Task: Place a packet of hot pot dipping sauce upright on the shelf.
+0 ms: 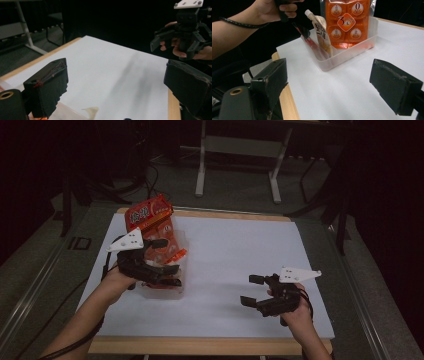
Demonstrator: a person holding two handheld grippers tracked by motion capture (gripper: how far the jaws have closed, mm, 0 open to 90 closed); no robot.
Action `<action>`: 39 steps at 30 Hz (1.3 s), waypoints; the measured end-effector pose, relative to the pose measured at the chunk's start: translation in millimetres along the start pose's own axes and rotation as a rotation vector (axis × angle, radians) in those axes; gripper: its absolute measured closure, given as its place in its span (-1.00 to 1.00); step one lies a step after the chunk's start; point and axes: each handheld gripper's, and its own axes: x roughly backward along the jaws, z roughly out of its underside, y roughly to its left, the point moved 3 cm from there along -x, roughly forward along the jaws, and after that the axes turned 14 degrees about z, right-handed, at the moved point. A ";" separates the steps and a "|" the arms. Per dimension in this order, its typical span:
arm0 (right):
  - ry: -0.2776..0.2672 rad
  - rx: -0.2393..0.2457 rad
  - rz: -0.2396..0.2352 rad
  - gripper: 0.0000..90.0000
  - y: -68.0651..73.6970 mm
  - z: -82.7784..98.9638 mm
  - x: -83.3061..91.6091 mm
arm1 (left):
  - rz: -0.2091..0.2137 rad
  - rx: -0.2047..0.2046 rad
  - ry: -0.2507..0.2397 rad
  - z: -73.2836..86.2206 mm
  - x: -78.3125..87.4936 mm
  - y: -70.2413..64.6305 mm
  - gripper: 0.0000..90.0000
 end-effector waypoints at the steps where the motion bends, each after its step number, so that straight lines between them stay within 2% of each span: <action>1: -0.001 0.000 0.002 -0.68 -0.3 0.1 0.3 | -0.005 -0.009 -0.005 -0.4 -1.7 -3.1 -0.87; 6: 0.001 -0.004 0.009 -0.68 -1.3 1.0 1.6 | 0.003 0.020 -0.003 -4.1 -11.1 -17.1 -0.81; 8: -0.002 -0.006 0.011 -0.68 -1.2 1.1 1.9 | -0.016 0.003 -0.005 -5.4 -14.3 -23.8 -0.81; 10: -0.001 -0.002 0.013 -0.68 -1.1 1.5 2.1 | -0.002 -0.009 -0.015 -6.3 -17.7 -31.4 -0.82; 13: 0.004 0.000 0.019 -0.68 -0.9 2.7 2.3 | 0.006 -0.024 0.005 -5.6 -25.6 -42.9 -0.85; 16: 0.005 -0.002 0.019 -0.68 -1.0 4.1 2.2 | 0.040 -0.032 0.012 -5.6 -33.1 -54.1 -0.91; 21: 0.010 -0.005 0.026 -0.68 -0.8 7.2 2.5 | 0.075 -0.039 -0.013 -4.6 -41.4 -69.6 -0.94; 25: 0.016 -0.004 0.036 -0.68 -0.9 11.3 2.8 | 0.085 -0.049 0.000 3.0 -47.5 -77.7 -0.94; 32: 0.018 -0.007 0.052 -0.68 -2.9 16.6 3.0 | 0.117 -0.028 0.004 20.2 -57.5 -88.2 -0.94; 34: 0.021 -0.008 0.056 -0.68 -3.1 17.6 3.1 | 0.119 -0.037 0.012 22.9 -59.0 -89.6 -0.94; 36: 0.031 0.002 0.072 -0.68 -3.9 21.5 2.1 | 0.136 -0.019 0.017 30.9 -62.9 -92.6 -0.94; 39: 0.038 0.000 0.078 -0.68 -5.2 25.3 1.0 | 0.134 -0.010 0.022 39.3 -64.9 -94.2 -0.94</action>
